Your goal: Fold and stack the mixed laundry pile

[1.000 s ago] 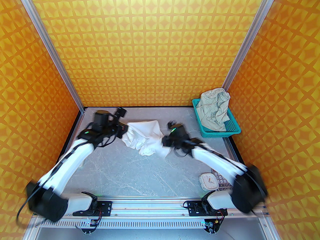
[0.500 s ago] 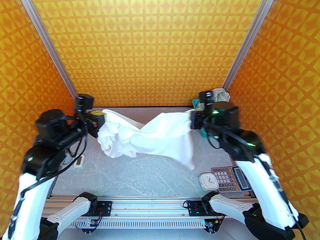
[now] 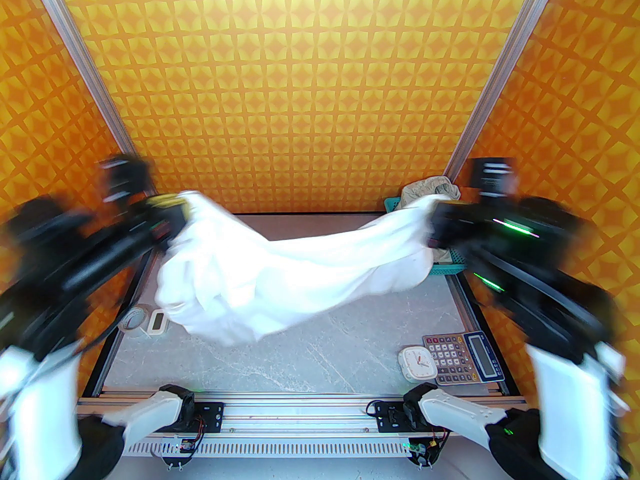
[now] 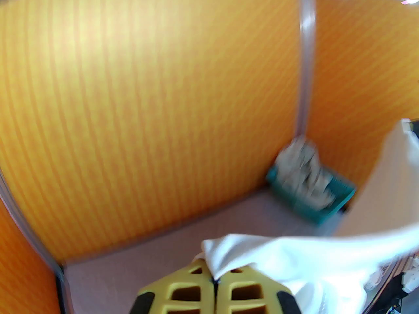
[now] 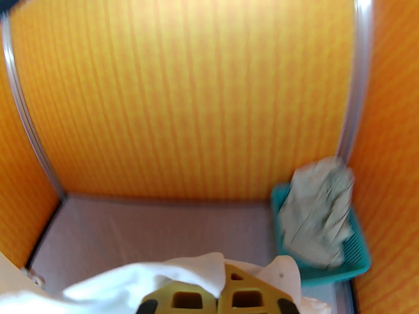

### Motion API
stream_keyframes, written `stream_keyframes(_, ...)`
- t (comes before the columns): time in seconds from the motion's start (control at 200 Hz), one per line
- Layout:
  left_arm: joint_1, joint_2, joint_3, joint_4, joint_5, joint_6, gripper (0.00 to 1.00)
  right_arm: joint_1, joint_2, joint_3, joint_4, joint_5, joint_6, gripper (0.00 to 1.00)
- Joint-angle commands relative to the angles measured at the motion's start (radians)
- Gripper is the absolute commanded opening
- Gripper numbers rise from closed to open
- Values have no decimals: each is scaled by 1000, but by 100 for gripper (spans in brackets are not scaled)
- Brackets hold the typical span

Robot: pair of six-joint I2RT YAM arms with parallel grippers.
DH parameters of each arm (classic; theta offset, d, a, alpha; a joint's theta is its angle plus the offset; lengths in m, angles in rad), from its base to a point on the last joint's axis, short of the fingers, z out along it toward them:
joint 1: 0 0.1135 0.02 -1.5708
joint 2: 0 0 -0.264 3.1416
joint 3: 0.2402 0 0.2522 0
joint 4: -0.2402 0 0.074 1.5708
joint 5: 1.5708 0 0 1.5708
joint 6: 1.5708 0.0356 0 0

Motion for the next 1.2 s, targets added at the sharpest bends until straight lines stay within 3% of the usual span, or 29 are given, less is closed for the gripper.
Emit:
stream_keyframes(0.0, 78, 217, -134, 125, 6, -89, 6, -102, 203, -193, 174, -259, 119, 0)
stream_keyframes(0.02, 89, 254, -144, 148, 14, -98, 14, -120, 240, -220, 219, -288, 131, 9)
stream_keyframes(0.075, 114, 349, -164, 210, 36, -119, 50, -141, 321, -249, 280, -301, 136, 30)
stream_keyframes(0.105, 124, 395, -168, 231, 36, -132, 64, -149, 371, -247, 293, -297, 136, 43)
stream_keyframes(0.17, 139, 459, -179, 257, 36, -145, 76, -167, 463, -221, 284, -304, 141, 59)
stream_keyframes(0.26, 142, 421, -262, 269, 9, -154, 84, -185, 477, -226, 225, -308, 151, 65)
stream_keyframes(0.385, 142, 215, -509, 235, -103, -227, 88, -187, 324, -423, 197, -273, 194, 65)
stream_keyframes(0.45, 140, 87, -678, 242, -110, -286, 89, -187, 188, -624, 220, -285, 239, 64)
stream_keyframes(0.56, 137, -74, -914, 262, -83, -345, 88, -187, 41, -903, 255, -351, 280, 62)
stream_keyframes(0.675, 124, -64, -1003, 324, 8, -358, 78, -167, 37, -1049, 305, -397, 302, 59)
stream_keyframes(0.76, 82, 22, -1007, 393, 52, -380, 74, -125, 112, -1032, 349, -416, 323, 57)
stream_keyframes(0.87, 32, 159, -994, 507, 59, -405, 78, -98, 241, -990, 457, -415, 358, 55)
stream_keyframes(1.025, 38, 352, -941, 638, 58, -426, 75, -98, 463, -851, 524, -407, 381, 50)
stream_keyframes(1.195, 70, 571, -780, 693, 58, -435, 74, -111, 683, -630, 526, -408, 402, 51)
